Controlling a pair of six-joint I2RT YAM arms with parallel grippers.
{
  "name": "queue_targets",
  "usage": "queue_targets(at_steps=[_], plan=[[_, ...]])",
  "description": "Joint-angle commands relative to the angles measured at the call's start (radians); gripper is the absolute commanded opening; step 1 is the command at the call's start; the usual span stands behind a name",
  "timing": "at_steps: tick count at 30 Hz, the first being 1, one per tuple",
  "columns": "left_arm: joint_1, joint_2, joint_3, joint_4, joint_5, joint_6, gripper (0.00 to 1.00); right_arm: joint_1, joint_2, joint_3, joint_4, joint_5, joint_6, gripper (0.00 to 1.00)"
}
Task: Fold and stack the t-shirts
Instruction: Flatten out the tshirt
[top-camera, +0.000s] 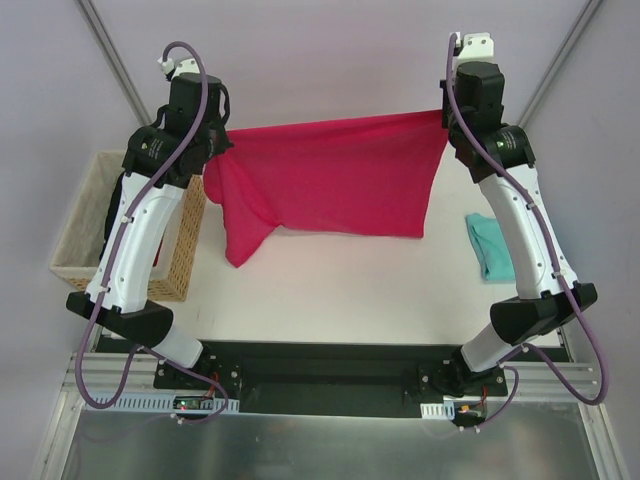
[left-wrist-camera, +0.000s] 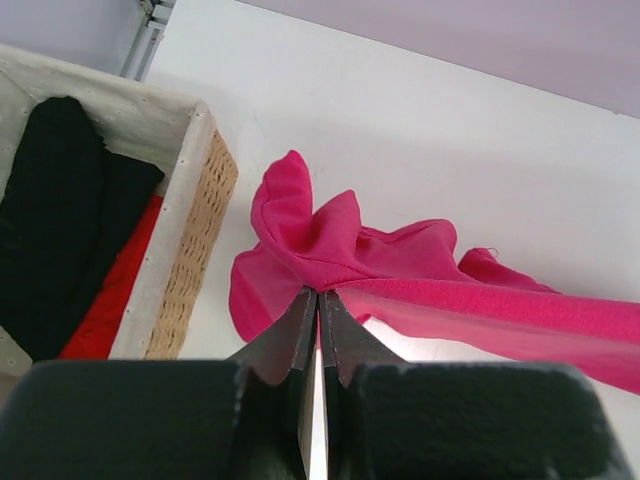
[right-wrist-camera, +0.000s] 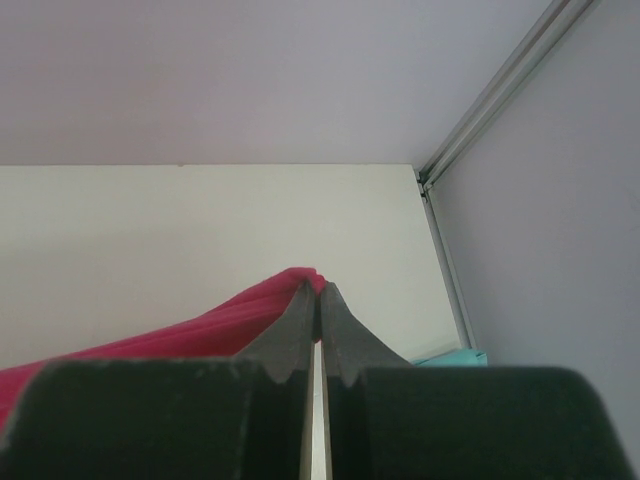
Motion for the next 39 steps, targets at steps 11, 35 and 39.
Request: queue_targets(at_steps=[11, 35, 39], plan=[[0.070, 0.018, 0.074, 0.024, -0.065, 0.104, 0.00, -0.043, -0.074, 0.006, 0.077, 0.057, -0.047, 0.01], [0.082, -0.015, -0.104, 0.020, 0.083, 0.018, 0.00, -0.043, -0.086, -0.103, 0.013, -0.026, 0.048, 0.01], [0.082, -0.035, -0.134, 0.003, 0.096, 0.006, 0.00, -0.040, -0.114, -0.153, -0.009, -0.027, 0.094, 0.01]])
